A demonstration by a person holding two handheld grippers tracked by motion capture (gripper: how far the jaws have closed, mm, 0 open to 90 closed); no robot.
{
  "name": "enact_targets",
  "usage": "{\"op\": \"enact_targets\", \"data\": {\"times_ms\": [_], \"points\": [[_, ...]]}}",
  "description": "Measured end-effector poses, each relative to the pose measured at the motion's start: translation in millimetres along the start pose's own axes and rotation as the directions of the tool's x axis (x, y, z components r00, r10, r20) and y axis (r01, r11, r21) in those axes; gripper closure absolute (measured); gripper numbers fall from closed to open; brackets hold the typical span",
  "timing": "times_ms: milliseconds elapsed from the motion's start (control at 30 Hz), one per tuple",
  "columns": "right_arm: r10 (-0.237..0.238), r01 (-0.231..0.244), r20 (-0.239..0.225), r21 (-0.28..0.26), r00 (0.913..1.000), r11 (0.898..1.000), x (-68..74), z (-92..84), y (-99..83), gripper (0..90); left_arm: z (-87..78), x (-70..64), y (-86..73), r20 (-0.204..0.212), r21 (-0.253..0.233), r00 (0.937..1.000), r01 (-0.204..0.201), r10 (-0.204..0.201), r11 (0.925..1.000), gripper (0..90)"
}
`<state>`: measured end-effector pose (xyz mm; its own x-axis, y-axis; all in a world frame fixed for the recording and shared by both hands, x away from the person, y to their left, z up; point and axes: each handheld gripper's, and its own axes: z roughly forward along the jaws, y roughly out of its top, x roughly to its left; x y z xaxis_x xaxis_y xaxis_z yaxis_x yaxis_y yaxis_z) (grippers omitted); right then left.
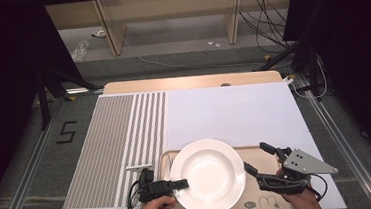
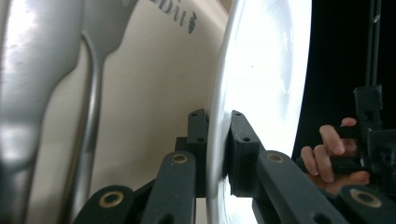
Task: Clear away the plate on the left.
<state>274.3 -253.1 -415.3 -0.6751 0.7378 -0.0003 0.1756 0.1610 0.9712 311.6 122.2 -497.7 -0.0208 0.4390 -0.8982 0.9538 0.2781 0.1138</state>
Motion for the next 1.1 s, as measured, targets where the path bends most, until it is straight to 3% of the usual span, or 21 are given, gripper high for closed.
{"op": "enact_targets", "data": {"times_ms": [567, 1100], "points": [[0.006, -0.006, -0.003, -0.008, 1.0000, 1.000, -0.8, 0.2, 0.4, 21.9, 23.4, -5.6, -4.9, -0.034, 0.065, 0.9987, -0.036, 0.038, 0.9973, 81.3], [0.004, -0.004, -0.009, -0.011, 1.0000, 1.000, -0.5, 1.0, 0.6, 22.0, 33.3, -4.5, -4.8, -0.046, 0.095, 0.9985, -0.024, 0.029, 0.9952, 79.9]]}}
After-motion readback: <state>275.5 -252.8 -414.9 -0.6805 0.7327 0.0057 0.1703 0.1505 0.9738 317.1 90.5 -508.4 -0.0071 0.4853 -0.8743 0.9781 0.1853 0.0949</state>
